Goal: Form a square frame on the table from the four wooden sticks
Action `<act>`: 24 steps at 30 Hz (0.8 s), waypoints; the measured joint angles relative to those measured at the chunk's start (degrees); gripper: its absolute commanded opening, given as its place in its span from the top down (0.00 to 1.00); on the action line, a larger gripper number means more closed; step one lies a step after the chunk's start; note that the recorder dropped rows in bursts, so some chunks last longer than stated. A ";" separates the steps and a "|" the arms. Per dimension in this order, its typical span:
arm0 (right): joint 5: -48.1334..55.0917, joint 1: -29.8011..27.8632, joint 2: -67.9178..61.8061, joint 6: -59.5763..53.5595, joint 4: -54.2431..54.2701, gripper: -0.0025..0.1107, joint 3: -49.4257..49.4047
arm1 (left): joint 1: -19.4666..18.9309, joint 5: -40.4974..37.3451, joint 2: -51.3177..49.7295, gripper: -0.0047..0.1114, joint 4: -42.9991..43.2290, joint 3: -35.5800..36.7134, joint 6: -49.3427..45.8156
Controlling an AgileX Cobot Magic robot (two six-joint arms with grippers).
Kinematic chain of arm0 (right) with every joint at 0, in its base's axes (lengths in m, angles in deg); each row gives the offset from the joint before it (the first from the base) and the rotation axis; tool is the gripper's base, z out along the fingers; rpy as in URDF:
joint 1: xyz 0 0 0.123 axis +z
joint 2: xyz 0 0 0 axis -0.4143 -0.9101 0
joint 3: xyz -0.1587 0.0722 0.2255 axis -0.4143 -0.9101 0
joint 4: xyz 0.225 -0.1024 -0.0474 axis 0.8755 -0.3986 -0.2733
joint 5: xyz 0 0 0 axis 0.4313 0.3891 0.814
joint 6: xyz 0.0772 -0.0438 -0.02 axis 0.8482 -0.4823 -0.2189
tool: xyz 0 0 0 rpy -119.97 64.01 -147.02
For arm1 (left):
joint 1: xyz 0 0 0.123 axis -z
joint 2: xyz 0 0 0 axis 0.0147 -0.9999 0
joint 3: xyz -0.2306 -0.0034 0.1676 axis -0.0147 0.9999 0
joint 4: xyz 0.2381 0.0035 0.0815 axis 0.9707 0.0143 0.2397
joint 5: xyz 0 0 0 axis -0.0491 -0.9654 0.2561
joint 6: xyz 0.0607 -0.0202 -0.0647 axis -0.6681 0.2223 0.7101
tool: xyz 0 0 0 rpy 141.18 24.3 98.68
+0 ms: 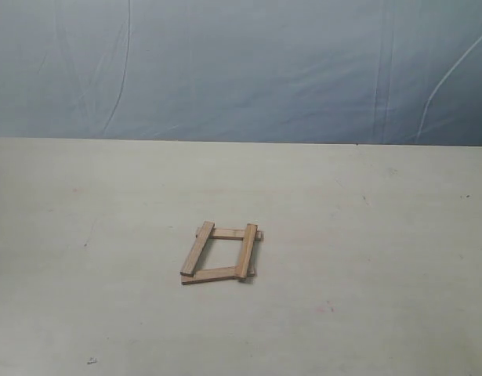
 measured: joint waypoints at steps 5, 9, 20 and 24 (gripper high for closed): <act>0.00 0.00 0.00 0.00 0.00 0.99 0.00 | 0.00 0.00 1.29 0.96 1.74 0.00 -0.17; 0.00 0.00 0.00 0.00 0.00 0.99 0.00 | 0.00 0.00 1.52 0.96 1.89 0.00 -0.17; 0.00 0.00 0.00 0.00 0.00 0.99 0.00 | 0.00 0.74 1.52 0.96 7.66 1.04 -0.38; 0.00 0.00 0.00 0.00 0.00 0.99 0.00 | -1.04 5.60 3.08 0.96 7.87 4.50 -3.68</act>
